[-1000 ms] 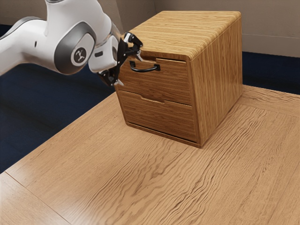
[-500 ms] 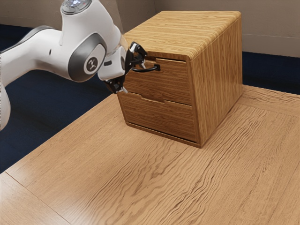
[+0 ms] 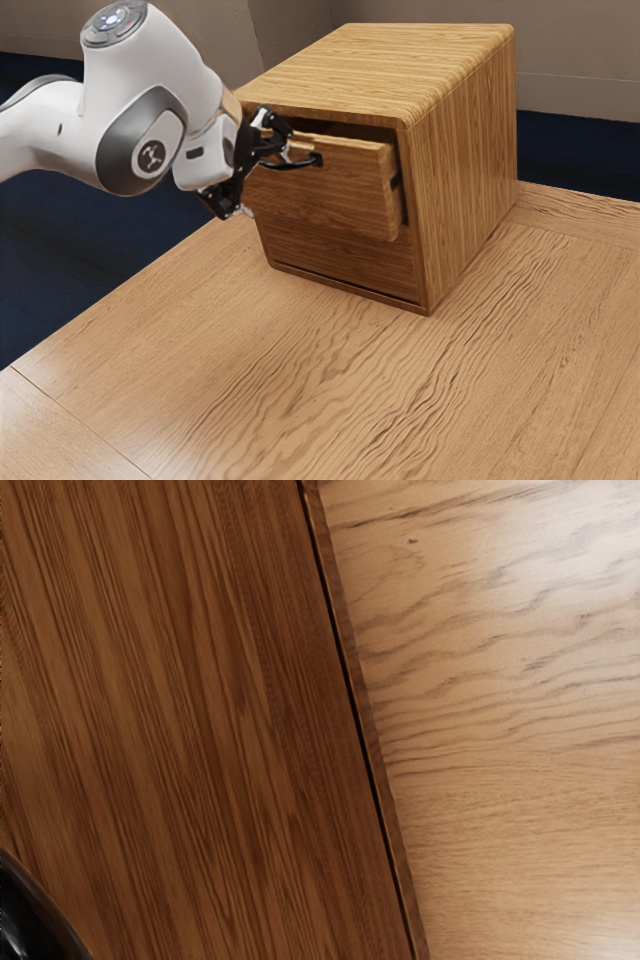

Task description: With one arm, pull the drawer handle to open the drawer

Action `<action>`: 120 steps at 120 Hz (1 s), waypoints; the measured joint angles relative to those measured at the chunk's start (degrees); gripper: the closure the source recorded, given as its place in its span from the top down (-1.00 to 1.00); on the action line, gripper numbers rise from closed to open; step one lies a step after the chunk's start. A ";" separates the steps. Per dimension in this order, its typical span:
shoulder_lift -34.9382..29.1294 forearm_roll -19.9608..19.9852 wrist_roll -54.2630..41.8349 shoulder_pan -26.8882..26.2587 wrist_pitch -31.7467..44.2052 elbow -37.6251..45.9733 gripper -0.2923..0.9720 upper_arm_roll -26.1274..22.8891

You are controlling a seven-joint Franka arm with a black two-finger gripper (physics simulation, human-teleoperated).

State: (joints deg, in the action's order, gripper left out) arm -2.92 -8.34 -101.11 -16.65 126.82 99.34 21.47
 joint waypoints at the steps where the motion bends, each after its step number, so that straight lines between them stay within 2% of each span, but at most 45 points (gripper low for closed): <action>1: -0.26 0.00 0.00 -0.02 0.01 0.28 0.48 -0.01; 44: -11.42 -0.83 -0.03 -1.00 0.14 11.14 0.53 0.17; 71: -19.68 -2.88 -0.07 -1.04 0.15 18.83 0.54 0.24; 120: -28.86 -4.74 0.01 -0.43 -0.14 26.41 0.54 0.24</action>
State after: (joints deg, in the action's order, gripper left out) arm -31.78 -13.08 -101.09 -17.08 126.68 125.75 21.72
